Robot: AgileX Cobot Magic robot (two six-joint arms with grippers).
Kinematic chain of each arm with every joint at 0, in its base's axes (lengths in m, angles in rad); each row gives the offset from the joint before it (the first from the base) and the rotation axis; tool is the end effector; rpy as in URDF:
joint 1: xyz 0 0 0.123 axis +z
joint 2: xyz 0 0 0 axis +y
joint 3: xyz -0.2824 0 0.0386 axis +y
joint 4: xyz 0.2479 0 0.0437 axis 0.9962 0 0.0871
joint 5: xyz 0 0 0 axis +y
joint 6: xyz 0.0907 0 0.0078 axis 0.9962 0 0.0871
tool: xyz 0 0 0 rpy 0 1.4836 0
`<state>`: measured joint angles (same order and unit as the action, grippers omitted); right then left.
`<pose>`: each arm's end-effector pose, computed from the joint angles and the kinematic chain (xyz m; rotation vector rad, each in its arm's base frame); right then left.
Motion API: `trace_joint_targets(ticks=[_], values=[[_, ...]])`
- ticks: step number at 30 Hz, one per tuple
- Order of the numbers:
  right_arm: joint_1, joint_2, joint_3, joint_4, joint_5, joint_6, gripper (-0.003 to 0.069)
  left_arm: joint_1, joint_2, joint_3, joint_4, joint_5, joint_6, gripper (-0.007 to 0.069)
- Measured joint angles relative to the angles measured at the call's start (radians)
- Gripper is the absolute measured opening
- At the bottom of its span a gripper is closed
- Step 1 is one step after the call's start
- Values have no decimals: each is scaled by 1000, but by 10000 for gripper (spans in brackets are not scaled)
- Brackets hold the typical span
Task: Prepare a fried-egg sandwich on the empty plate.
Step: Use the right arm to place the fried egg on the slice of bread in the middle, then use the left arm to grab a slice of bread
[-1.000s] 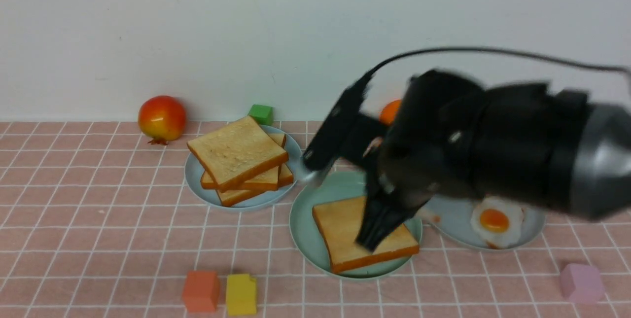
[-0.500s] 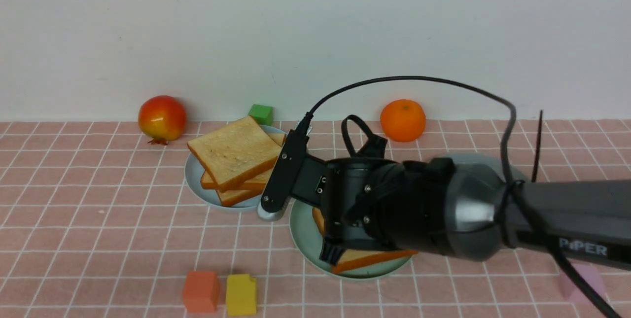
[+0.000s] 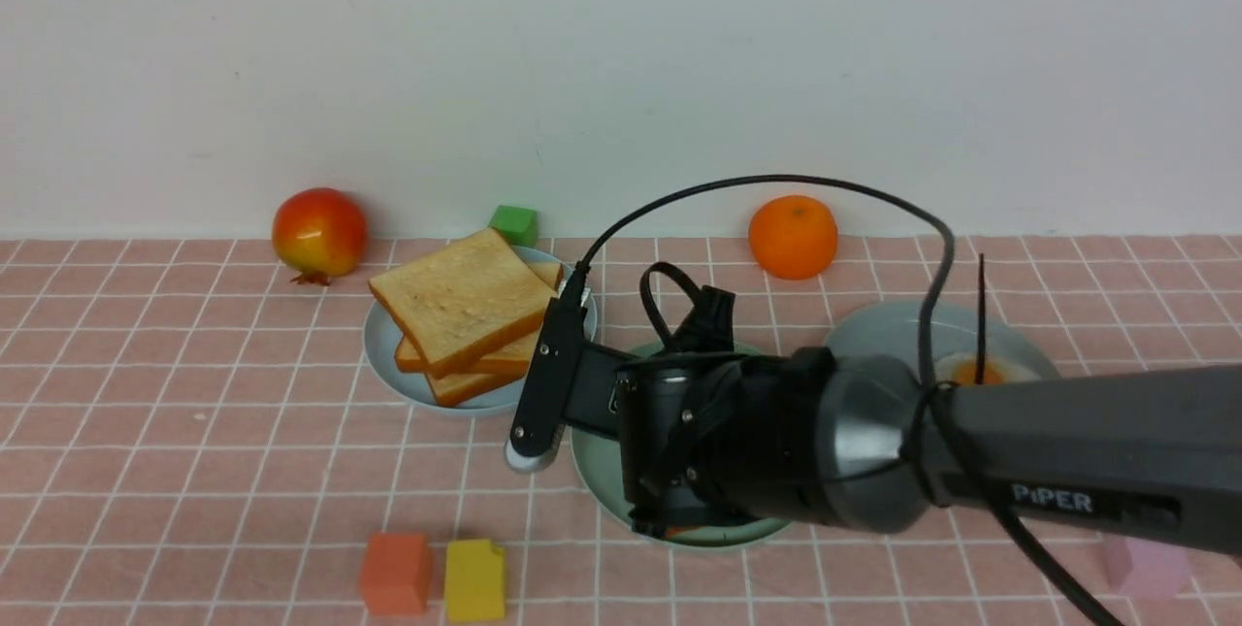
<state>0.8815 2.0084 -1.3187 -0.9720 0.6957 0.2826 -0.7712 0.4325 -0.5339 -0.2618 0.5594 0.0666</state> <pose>0.2996 0.2876 0.1717 -1.4910 1.9853 -0.5933 0.0533 -0.0693 0.3135 0.6944 1.8721 -0.7439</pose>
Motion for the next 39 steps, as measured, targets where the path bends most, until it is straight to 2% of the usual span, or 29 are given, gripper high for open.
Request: trace_joint_targets(ticks=[10,15,18,19,23,24,26,28,34,39], values=[[0,33,-2,-19,23,0,76,0,0,0,0,7,0,12],[4,34,-2,-13,37,0,116,0,0,0,0,8,0,12],[8,36,-2,-1,47,0,187,0,0,0,0,8,0,12],[10,37,-2,0,49,0,240,0,0,0,0,8,0,12],[14,37,-2,3,55,0,374,0,0,0,0,8,0,12],[14,37,-2,3,56,0,374,0,0,0,0,8,0,12],[26,34,-2,4,74,0,436,0,0,0,0,8,0,12],[44,23,-2,4,88,0,465,0,0,0,0,8,0,12],[106,-53,-2,14,149,3,484,0,0,0,0,9,-24,12],[162,-222,-2,115,319,6,441,0,139,-71,40,88,-199,12]])
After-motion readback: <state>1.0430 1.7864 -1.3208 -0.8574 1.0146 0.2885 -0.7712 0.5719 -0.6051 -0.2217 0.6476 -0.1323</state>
